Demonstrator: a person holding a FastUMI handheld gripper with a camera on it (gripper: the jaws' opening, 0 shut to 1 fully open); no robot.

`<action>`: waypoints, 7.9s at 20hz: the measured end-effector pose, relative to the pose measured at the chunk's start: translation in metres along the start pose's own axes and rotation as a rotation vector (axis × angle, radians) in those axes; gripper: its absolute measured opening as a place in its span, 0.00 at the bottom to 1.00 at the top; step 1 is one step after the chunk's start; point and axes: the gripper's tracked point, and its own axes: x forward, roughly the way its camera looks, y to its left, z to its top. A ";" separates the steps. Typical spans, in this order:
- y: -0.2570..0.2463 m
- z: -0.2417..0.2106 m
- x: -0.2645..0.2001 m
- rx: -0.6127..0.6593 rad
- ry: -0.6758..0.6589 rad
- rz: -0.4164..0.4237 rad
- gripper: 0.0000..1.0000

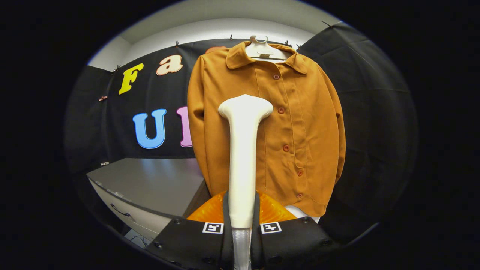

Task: Iron the clothes twice with a garment steamer, once on the left side and once on the right side.

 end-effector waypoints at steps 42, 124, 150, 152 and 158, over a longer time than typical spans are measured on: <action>-0.062 0.140 -0.091 -0.016 -0.195 0.040 0.20; 0.082 0.151 -0.144 0.021 -0.120 -0.037 0.21; 0.217 0.191 -0.186 -0.018 -0.264 0.017 0.20; 0.218 0.190 -0.186 -0.020 -0.261 0.021 0.20; 0.226 0.188 -0.186 -0.033 -0.254 0.048 0.20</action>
